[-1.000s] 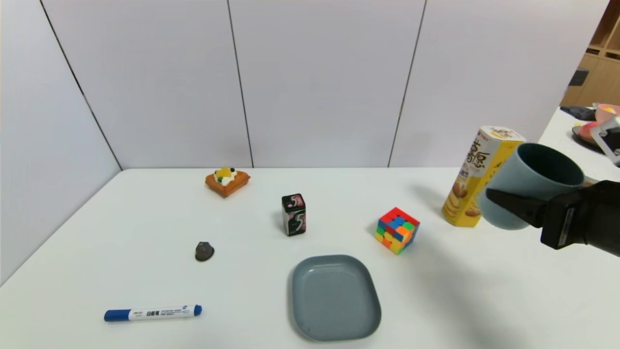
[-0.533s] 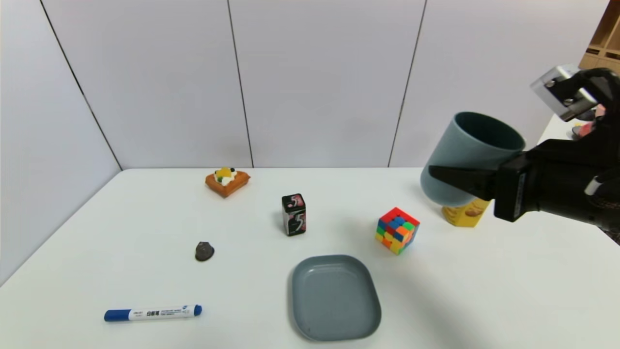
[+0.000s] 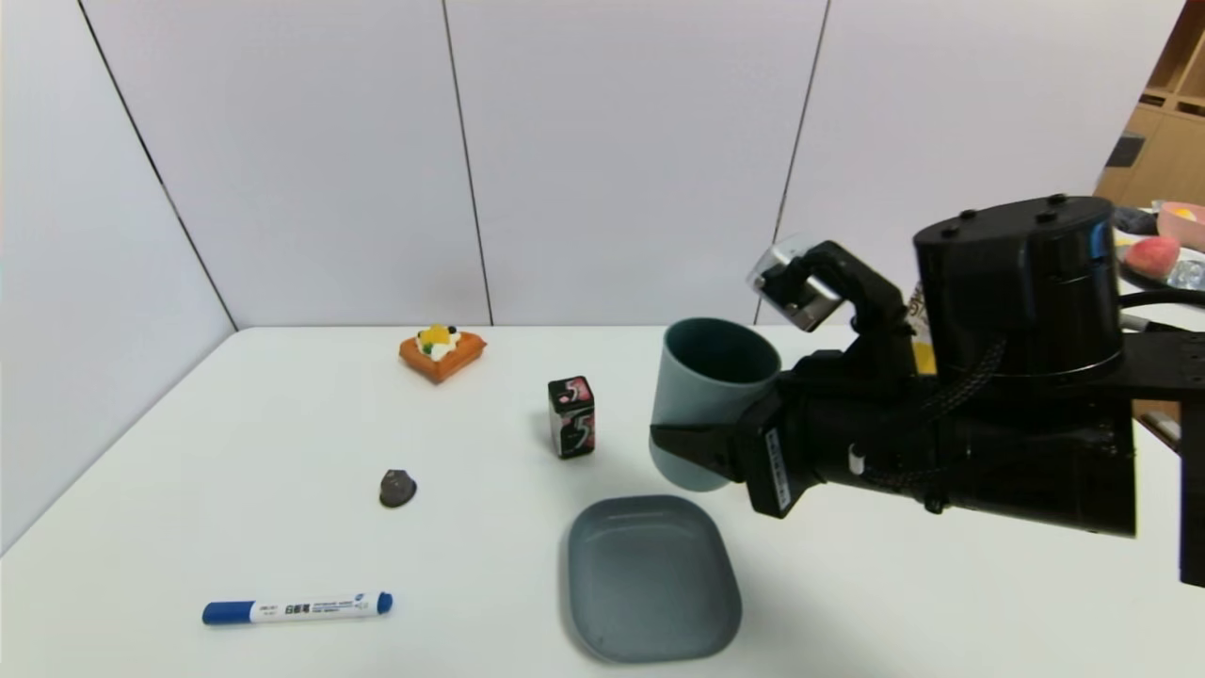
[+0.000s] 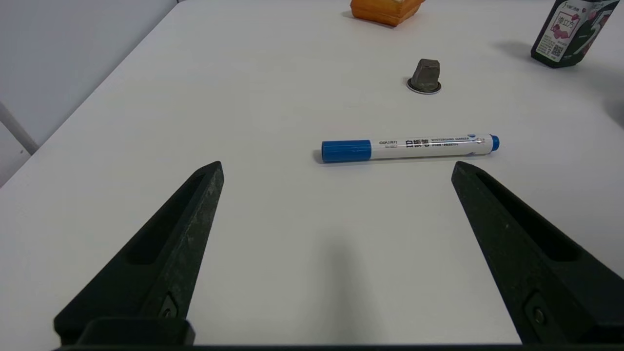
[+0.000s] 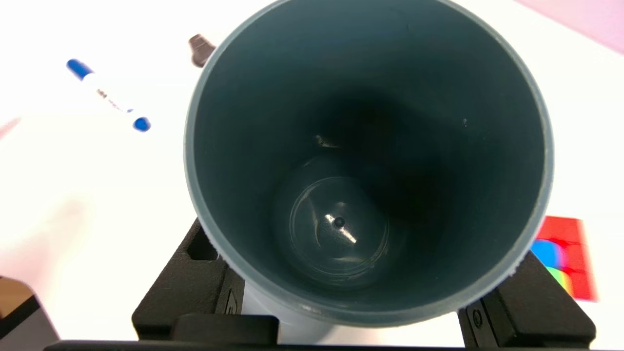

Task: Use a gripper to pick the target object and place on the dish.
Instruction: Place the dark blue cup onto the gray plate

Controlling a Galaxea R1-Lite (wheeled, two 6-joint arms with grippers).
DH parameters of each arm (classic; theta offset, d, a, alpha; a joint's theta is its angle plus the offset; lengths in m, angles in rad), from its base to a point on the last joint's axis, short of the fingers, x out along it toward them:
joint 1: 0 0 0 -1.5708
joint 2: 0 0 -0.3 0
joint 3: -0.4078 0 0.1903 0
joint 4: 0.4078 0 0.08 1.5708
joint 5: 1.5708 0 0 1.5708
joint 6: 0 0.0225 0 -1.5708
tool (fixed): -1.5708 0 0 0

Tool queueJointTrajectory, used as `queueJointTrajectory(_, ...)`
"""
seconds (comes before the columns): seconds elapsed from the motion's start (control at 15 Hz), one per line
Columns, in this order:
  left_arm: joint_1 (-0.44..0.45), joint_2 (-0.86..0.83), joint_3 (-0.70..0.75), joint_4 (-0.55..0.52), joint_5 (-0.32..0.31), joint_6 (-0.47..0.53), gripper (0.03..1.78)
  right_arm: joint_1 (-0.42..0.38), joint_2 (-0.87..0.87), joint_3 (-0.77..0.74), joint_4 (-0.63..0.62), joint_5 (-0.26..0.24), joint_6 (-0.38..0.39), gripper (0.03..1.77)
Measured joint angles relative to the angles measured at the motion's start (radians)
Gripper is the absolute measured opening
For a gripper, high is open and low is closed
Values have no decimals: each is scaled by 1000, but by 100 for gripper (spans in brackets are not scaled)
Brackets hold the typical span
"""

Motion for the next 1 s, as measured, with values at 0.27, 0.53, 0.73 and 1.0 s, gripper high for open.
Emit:
queueJointTrajectory(0.27,0,0,0,0,0,0,169,62,84,-11,4,0,16,111)
queueJointTrajectory(0.53,0,0,0,0,-1,0,169,85,108,31,11,-1,21,110)
queueJointTrajectory(0.73,0,0,0,0,0,0,169,87,111,66,2,0,22,110)
queueJointTrajectory(1.0,0,0,0,0,0,0,169,83,120,88,-9,-2,22,110)
